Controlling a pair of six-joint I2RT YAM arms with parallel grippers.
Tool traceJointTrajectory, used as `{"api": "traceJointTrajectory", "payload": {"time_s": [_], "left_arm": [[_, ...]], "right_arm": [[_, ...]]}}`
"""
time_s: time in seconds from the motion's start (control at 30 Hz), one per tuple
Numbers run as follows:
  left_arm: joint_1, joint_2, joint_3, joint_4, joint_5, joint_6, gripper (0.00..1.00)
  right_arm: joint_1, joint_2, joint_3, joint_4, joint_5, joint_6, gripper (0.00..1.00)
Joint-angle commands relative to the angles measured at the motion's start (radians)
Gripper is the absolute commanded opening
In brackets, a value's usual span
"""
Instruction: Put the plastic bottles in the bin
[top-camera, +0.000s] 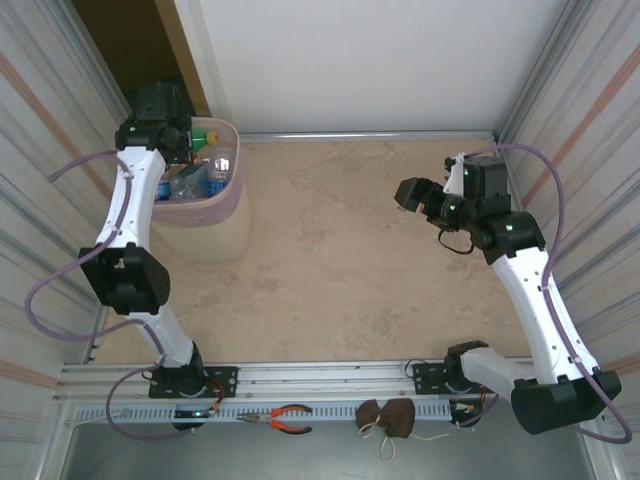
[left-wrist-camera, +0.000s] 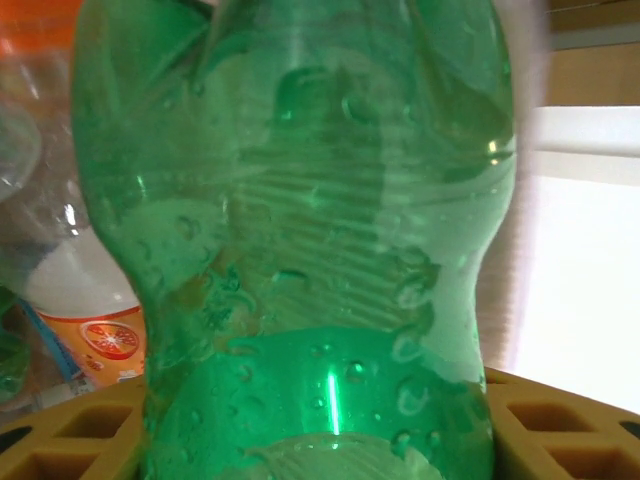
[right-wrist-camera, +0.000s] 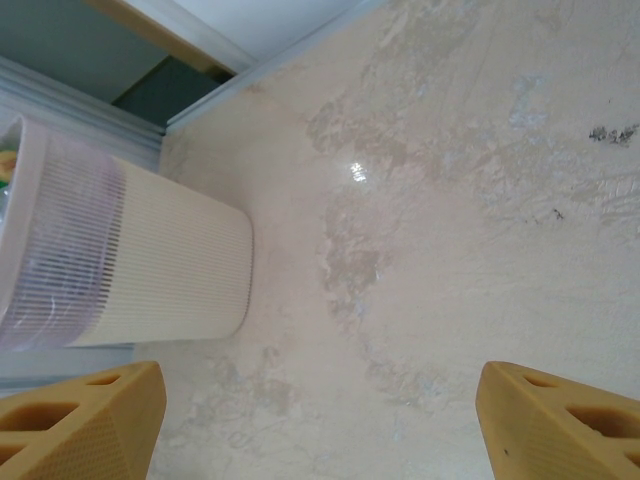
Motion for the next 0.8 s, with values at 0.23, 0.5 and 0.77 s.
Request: {"api": "traceJointTrajectory", "payload": {"time_s": [0.23, 0.5, 0.77], "left_arm": [[-0.002, -0.061, 0.017, 0.012, 0.005, -0.07, 0.78], [-0.003, -0.16, 0.016, 0.013, -0.013, -0.033, 0.83], [-0.002, -0.295, -0.031, 0.028, -0.01, 0.107, 0.8]], "right_arm": [[-0.014, -0.007, 0.0, -0.005, 0.005, -0.008, 0.8], [-0.014, -0.015, 0.014, -0.013, 0.005, -0.009, 0.8], [-0.014, -0.042, 0.017, -0.026, 0.011, -0.013, 0.8]]}}
